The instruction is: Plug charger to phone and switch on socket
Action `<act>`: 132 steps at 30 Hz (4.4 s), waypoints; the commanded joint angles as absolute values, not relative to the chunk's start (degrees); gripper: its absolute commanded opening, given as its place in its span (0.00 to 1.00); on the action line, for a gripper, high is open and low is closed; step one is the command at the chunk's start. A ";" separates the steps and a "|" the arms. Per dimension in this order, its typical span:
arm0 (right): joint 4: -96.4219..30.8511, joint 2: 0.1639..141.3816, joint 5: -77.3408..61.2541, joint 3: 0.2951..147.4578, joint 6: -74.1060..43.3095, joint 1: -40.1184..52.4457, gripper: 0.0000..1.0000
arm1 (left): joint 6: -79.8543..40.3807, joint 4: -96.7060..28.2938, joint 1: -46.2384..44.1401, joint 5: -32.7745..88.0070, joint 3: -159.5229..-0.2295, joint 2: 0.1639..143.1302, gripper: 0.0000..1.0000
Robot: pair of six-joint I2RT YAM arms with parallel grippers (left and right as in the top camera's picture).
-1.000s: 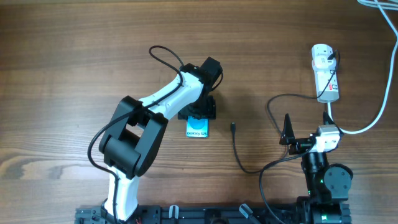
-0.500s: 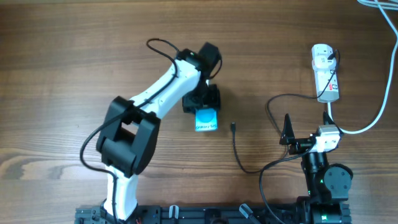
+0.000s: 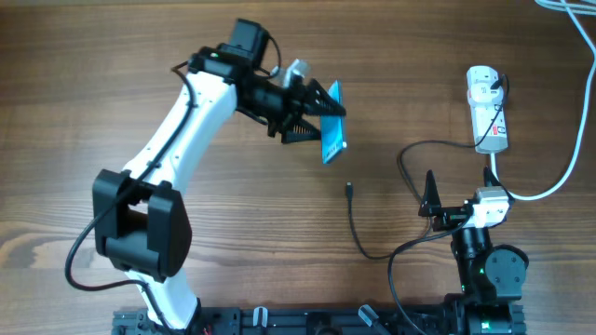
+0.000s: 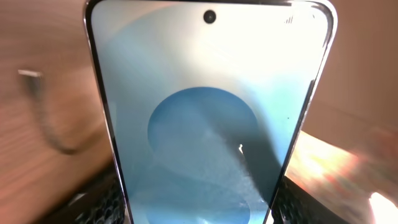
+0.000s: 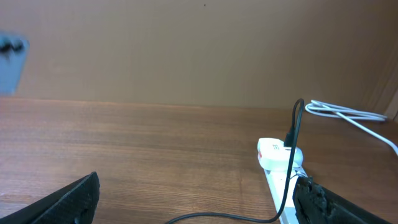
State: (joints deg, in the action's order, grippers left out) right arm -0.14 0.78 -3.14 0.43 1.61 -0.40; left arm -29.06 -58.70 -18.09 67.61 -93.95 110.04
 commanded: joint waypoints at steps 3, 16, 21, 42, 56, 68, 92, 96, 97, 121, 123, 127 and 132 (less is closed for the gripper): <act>-0.01 0.43 -2.96 0.36 2.17 -0.19 1.00 | -29.06 -58.48 -14.79 90.17 -95.33 108.27 0.67; -0.03 0.43 -2.96 0.36 2.15 -0.19 1.00 | -42.92 -58.70 -11.33 90.37 -95.33 108.27 0.59; -0.01 0.43 -2.96 0.36 2.13 -0.19 1.00 | -42.94 -58.72 -11.33 90.37 -95.33 108.27 0.59; -0.01 0.43 -2.96 0.36 2.15 -0.19 1.00 | -44.18 -58.72 -11.33 90.35 -95.33 108.27 0.59; -0.01 0.43 -2.94 0.36 2.15 -0.19 1.00 | -44.18 -58.70 -11.40 90.35 -95.33 108.27 0.59; -0.01 0.43 -2.94 0.36 2.15 -0.19 1.00 | -44.18 -58.70 -11.40 90.35 -95.33 108.27 0.58; -0.01 0.43 -2.94 0.36 2.15 -0.19 1.00 | -44.21 -58.72 -11.40 90.35 -95.33 108.27 0.58; -0.03 0.43 -2.96 0.36 2.15 -0.19 1.00 | -44.21 -58.81 -11.40 90.35 -95.33 108.27 0.58; -0.01 0.43 -2.96 0.36 2.15 -0.19 1.00 | -44.21 -58.98 -11.40 90.35 -95.33 108.27 0.58; 1.43 0.43 -17.63 0.36 -34.44 -0.19 1.00 | -44.16 -59.37 -11.40 90.35 -95.33 108.27 0.59; 1.43 0.43 -17.65 0.36 -45.15 -0.19 1.00 | -44.16 -59.37 -11.40 90.35 -95.33 108.27 0.58; 1.80 0.43 -18.41 0.36 -64.55 -0.19 1.00 | -44.18 -59.37 -11.40 90.35 -95.33 108.27 0.58; 12.58 0.43 -25.02 0.38 -55.11 -0.19 1.00 | -44.18 -59.37 -11.40 90.35 -95.33 108.27 0.58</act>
